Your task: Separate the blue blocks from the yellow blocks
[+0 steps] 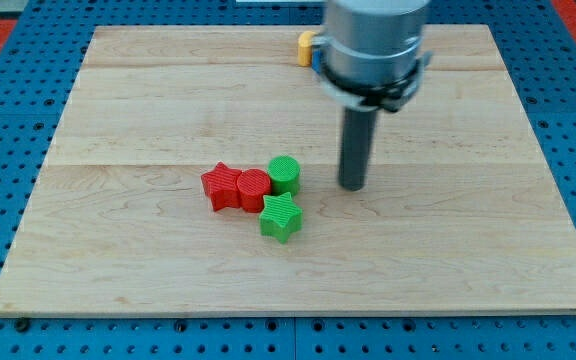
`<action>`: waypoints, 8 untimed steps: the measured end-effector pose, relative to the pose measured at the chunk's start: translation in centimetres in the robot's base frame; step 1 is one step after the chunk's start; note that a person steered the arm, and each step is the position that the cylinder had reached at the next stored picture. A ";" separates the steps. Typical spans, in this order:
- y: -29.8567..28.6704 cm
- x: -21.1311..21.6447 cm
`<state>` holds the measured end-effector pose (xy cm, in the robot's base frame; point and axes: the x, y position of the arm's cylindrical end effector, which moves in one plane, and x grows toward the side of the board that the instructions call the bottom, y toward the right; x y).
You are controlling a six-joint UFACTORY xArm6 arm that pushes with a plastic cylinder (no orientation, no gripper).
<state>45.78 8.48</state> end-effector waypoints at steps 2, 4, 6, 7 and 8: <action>-0.7 -13.5; -0.6 -14.2; 14.8 -17.8; 14.2 -24.8; 6.0 -26.6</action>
<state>19.17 14.45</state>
